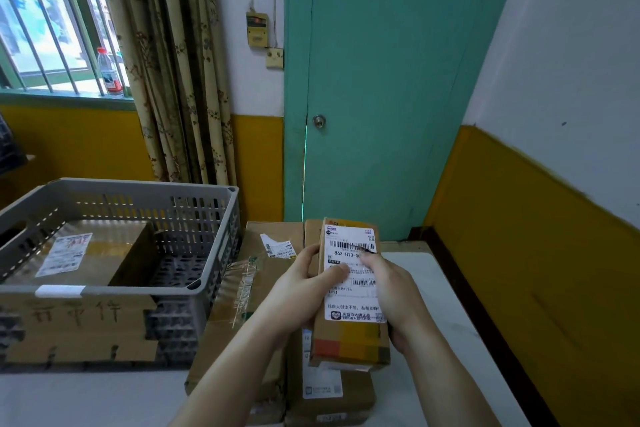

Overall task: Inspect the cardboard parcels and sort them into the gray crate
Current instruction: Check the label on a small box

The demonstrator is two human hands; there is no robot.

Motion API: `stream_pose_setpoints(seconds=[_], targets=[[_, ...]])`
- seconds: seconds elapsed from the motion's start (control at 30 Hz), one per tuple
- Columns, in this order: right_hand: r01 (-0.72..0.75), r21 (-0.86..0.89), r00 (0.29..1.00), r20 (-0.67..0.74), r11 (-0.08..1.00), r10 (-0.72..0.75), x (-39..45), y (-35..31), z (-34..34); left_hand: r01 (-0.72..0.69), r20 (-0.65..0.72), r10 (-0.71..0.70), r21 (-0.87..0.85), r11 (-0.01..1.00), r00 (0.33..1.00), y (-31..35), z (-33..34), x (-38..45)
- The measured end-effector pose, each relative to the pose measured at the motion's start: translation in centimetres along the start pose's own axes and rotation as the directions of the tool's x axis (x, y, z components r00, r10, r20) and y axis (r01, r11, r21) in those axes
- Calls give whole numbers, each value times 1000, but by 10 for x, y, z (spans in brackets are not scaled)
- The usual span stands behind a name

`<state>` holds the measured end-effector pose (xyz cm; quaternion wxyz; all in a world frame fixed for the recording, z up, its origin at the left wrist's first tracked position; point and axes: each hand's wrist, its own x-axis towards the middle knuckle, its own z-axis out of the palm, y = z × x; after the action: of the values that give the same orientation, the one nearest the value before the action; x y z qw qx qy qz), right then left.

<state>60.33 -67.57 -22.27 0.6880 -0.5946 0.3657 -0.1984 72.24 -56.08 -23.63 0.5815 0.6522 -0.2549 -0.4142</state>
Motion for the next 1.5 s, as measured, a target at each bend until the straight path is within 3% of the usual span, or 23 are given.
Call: stream_pose_setpoints(seconds=[0.57, 0.77, 0.93, 1.1, 1.5], targets=[[-12, -90, 987, 158, 996, 26, -7, 6, -2, 39, -98, -38, 7, 999, 994, 9, -6, 1], [26, -117, 995, 102, 993, -14, -9, 4, -1, 68, -83, -69, -10, 998, 994, 13, -8, 1], [-68, -111, 995, 70, 991, 77, -7, -1, -6, 128, 97, -130, 26, 991, 987, 16, -10, -5], [-126, -120, 985, 99, 985, 138, -3, -3, -6, 145, 64, -148, 53, 988, 987, 16, -11, -2], [-207, -8, 978, -22, 978, 207, 20, -14, -5, 164, 69, -168, 58, 985, 983, 14, -4, -4]])
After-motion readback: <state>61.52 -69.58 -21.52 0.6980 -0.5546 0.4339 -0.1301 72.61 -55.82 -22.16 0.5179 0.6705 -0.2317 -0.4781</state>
